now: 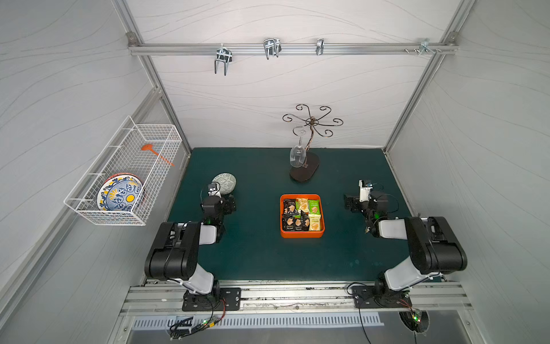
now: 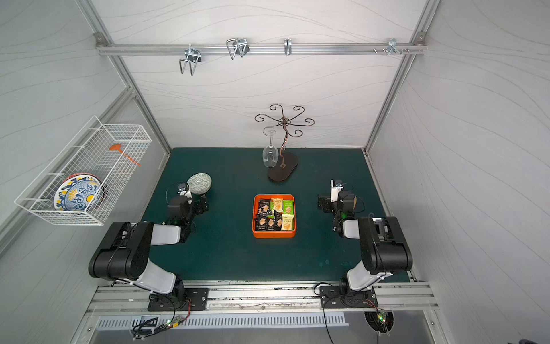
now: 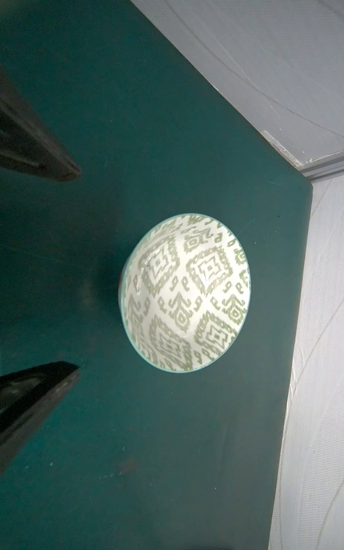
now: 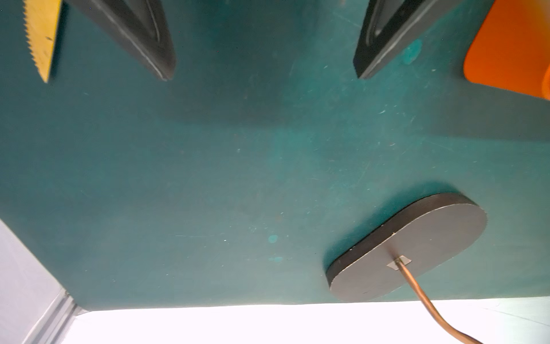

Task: Take the cookies out of the storage box
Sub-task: Pick up the cookie from the storage box.

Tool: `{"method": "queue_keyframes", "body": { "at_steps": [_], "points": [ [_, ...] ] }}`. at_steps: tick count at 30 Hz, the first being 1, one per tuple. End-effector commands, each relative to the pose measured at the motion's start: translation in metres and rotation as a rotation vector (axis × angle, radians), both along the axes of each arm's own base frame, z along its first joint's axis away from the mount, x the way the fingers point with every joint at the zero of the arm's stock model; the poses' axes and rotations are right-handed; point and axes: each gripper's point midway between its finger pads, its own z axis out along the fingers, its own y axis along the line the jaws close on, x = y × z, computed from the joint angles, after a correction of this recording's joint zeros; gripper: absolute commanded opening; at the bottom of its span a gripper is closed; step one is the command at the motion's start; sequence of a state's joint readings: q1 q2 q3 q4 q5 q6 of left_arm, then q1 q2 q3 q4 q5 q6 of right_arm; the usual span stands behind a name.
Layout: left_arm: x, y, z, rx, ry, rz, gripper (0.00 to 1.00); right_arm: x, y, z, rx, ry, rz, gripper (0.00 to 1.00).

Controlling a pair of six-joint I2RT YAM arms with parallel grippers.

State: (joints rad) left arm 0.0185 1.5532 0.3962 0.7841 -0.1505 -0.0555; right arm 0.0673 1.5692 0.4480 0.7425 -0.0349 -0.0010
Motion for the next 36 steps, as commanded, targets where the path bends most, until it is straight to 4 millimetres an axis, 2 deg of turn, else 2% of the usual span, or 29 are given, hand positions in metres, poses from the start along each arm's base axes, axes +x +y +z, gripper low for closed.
{"method": "queue_keyframes", "body": {
  "at_steps": [1,30,33,36],
  "points": [
    [0.014,0.001,0.020,0.013,-0.068,0.005,1.00,0.004,0.005,0.008,0.009,-0.030,0.037,0.99],
    [0.013,0.001,0.022,0.013,-0.076,0.002,1.00,0.005,0.004,0.009,0.020,-0.030,0.043,0.99],
    [0.015,0.002,0.029,0.023,-0.094,0.008,1.00,0.009,-0.003,0.019,0.006,-0.011,-0.012,0.99],
    [0.021,-0.001,0.041,0.028,0.022,0.004,1.00,0.013,-0.004,0.036,-0.033,0.056,-0.058,0.99]
  ]
}}
